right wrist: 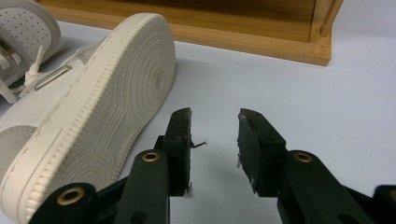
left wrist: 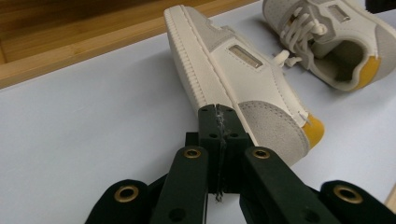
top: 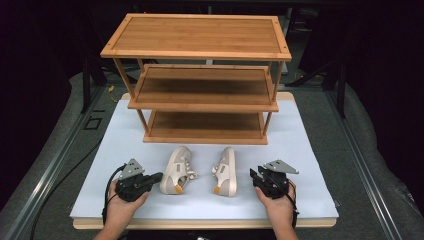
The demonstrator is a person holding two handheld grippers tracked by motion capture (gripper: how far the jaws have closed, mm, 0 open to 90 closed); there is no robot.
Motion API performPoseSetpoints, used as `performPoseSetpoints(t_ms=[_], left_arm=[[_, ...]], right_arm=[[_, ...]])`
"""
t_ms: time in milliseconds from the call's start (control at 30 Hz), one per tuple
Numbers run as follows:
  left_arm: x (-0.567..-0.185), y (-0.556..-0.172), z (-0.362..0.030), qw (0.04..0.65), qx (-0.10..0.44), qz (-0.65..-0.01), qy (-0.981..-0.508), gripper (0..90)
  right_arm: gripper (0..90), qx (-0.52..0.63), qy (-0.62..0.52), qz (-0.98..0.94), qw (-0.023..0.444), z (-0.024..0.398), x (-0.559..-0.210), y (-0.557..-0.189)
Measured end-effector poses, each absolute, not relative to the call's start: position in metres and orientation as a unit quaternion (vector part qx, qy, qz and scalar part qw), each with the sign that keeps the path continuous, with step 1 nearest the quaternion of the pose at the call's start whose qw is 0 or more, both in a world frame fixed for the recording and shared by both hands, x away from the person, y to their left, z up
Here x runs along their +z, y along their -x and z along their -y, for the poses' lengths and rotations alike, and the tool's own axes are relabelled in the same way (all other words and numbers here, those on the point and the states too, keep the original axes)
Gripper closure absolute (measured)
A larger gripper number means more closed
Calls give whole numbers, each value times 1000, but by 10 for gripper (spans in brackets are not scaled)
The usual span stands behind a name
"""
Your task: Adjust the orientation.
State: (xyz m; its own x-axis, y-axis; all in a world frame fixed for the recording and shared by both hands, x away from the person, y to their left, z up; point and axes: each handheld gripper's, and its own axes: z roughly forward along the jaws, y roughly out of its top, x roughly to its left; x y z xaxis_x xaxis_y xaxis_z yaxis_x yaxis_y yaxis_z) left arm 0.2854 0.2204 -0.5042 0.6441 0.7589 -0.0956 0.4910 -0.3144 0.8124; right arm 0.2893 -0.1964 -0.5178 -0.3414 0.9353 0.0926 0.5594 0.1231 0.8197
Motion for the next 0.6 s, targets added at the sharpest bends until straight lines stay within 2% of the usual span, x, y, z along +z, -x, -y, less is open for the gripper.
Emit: performPoseSetpoints(t_ms=[367, 533, 600], left_arm=[[-512, -293, -236, 416, 151, -421, -792, 900], [-520, -297, -239, 411, 130, -433, -792, 900], [-523, -299, -239, 393, 137, -438, -797, 900]], right_arm=[[641, 409, -531, -707, 228, 198, -519, -291], [640, 410, -535, -705, 221, 199, -520, -291], [640, 414, -536, -702, 218, 199, -521, -292]])
